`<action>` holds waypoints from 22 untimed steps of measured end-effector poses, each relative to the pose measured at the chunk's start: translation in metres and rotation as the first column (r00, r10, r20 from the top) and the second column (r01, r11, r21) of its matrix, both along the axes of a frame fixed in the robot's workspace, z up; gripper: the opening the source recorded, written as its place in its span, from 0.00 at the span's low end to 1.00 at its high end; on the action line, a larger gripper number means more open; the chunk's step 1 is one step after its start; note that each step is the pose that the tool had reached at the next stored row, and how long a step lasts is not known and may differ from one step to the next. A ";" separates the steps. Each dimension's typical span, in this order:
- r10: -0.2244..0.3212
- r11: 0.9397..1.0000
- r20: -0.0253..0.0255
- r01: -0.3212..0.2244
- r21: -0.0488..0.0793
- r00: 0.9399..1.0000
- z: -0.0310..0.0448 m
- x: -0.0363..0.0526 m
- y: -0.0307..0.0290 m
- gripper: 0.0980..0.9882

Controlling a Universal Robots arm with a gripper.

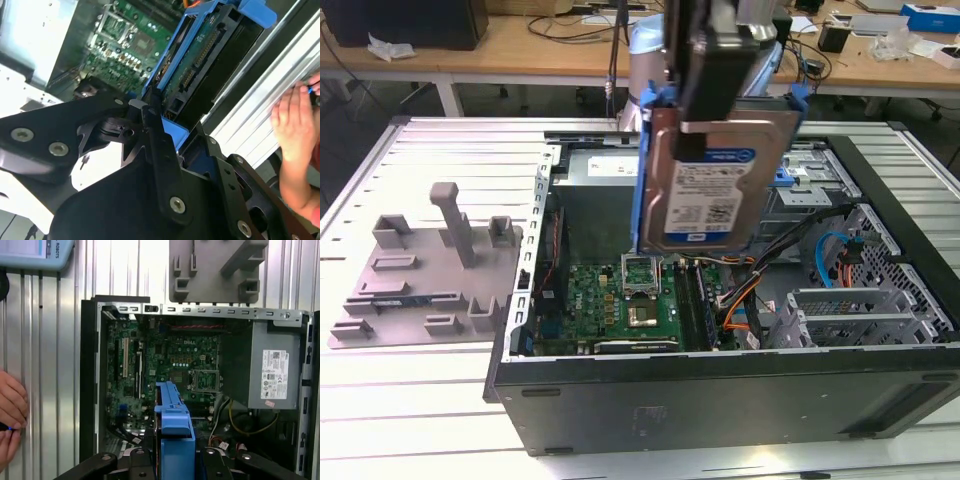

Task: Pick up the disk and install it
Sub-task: 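Pick up the disk, then insert the disk into the insertion slot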

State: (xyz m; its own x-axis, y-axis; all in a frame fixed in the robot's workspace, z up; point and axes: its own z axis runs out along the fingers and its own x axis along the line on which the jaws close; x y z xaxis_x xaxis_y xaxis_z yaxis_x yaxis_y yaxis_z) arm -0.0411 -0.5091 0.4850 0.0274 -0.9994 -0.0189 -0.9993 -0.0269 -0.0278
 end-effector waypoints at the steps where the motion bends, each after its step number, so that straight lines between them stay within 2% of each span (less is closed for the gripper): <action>1: 0.000 1.000 0.000 0.000 0.000 1.000 -0.0001 0.0036 -0.0013 0.30; 3: 0.000 1.000 0.000 0.000 0.000 1.000 0.0000 0.0062 -0.0021 0.30; 18: 0.000 1.000 0.000 0.000 0.000 1.000 0.0000 0.0070 -0.0022 0.30; 19: 0.000 1.000 0.005 0.000 0.001 1.000 0.0000 0.0069 -0.0022 0.30; 20: 0.000 1.000 0.015 0.000 0.006 1.000 -0.0001 0.0068 -0.0022 0.30; 21: 0.000 1.000 0.021 0.000 0.011 1.000 -0.0001 0.0069 -0.0024 0.30; 22: 0.000 1.000 0.022 0.000 0.017 1.000 -0.0002 0.0068 -0.0032 0.30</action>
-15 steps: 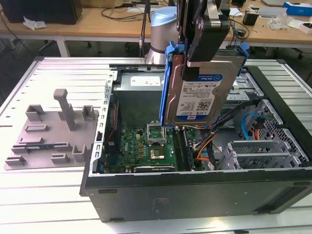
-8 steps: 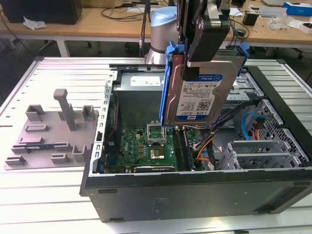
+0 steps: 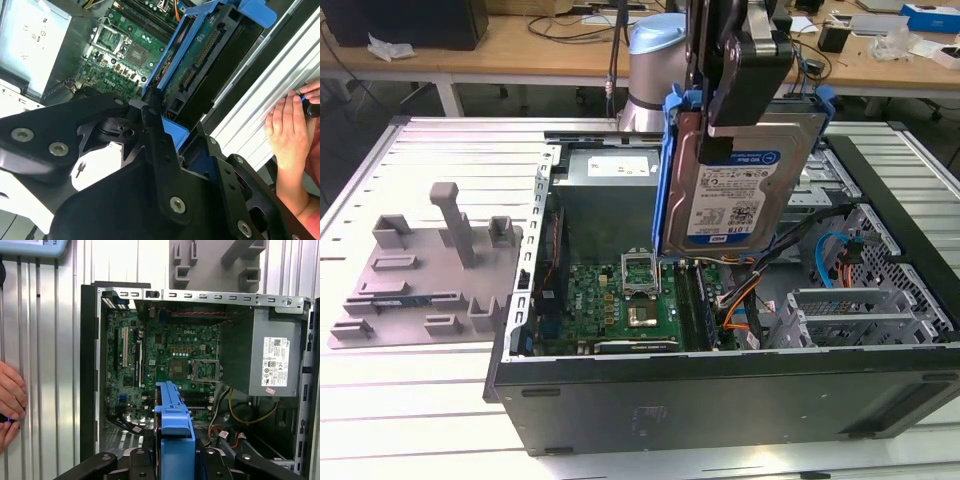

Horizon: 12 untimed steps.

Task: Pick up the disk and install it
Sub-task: 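Insert the disk into the insertion slot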

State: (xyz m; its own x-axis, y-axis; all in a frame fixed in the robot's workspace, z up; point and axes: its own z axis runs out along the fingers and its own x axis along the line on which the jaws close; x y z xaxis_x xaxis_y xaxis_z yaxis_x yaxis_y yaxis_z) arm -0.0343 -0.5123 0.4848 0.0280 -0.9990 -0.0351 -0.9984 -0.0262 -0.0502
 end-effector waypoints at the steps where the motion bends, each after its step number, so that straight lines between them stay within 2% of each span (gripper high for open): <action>1: 0.000 1.000 0.000 0.000 0.003 1.000 -0.0002 -0.0001 -0.0009 0.30; 7: 0.000 1.000 0.000 0.000 0.012 1.000 -0.0008 0.0000 -0.0053 0.30; 9: 0.000 1.000 0.000 0.000 0.019 1.000 -0.0010 0.0000 -0.0090 0.30; 12: -0.001 1.000 0.000 0.001 0.027 1.000 -0.0010 0.0000 -0.0099 0.30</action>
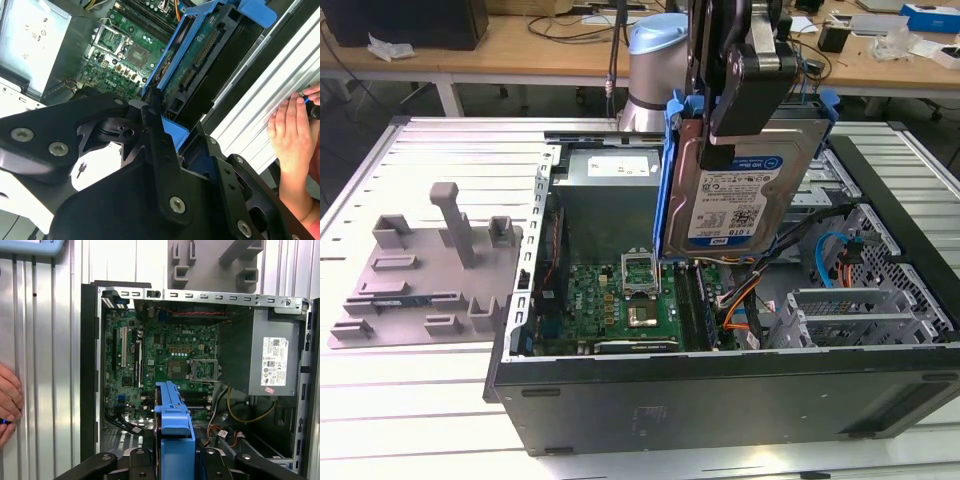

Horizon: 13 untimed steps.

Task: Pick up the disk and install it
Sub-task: 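Insert the disk into the insertion slot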

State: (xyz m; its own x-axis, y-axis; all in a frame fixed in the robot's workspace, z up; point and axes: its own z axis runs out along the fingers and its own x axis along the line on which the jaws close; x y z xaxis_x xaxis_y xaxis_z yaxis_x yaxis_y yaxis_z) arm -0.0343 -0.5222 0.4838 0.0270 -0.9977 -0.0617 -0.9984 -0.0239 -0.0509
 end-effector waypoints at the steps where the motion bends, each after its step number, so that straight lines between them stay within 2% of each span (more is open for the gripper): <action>1: 0.000 1.000 0.000 0.000 0.000 1.000 -0.0001 0.0000 0.0000 0.30; 7: 0.000 1.000 0.000 0.000 0.000 1.000 0.0000 0.0012 0.0000 0.30; 13: 0.000 1.000 0.000 0.000 0.001 1.000 0.0000 0.0147 -0.0036 0.30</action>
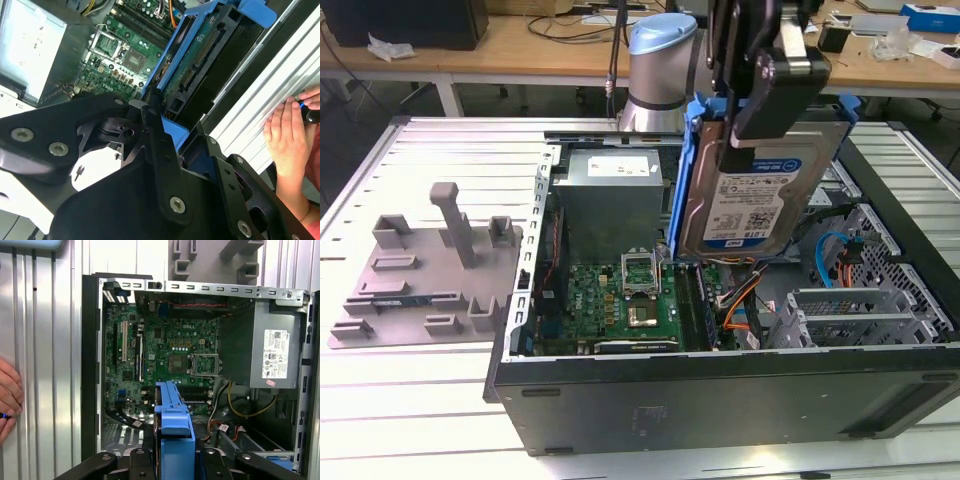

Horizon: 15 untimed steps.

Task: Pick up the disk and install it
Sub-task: 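Insert the disk into the insertion slot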

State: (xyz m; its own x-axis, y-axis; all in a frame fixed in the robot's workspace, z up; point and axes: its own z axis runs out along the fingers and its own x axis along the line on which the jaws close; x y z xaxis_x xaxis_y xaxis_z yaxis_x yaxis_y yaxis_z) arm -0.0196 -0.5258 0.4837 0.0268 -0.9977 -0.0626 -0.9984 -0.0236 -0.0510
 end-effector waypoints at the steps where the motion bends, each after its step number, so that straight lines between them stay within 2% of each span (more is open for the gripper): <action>1: 0.000 1.000 0.000 0.000 0.001 1.000 0.0000 0.0018 -0.0009 0.30; 8: -0.001 1.000 0.000 0.001 0.011 1.000 -0.0001 0.0140 -0.0084 0.30; 15: -0.007 1.000 0.000 0.007 0.021 1.000 -0.0002 0.0222 -0.0156 0.30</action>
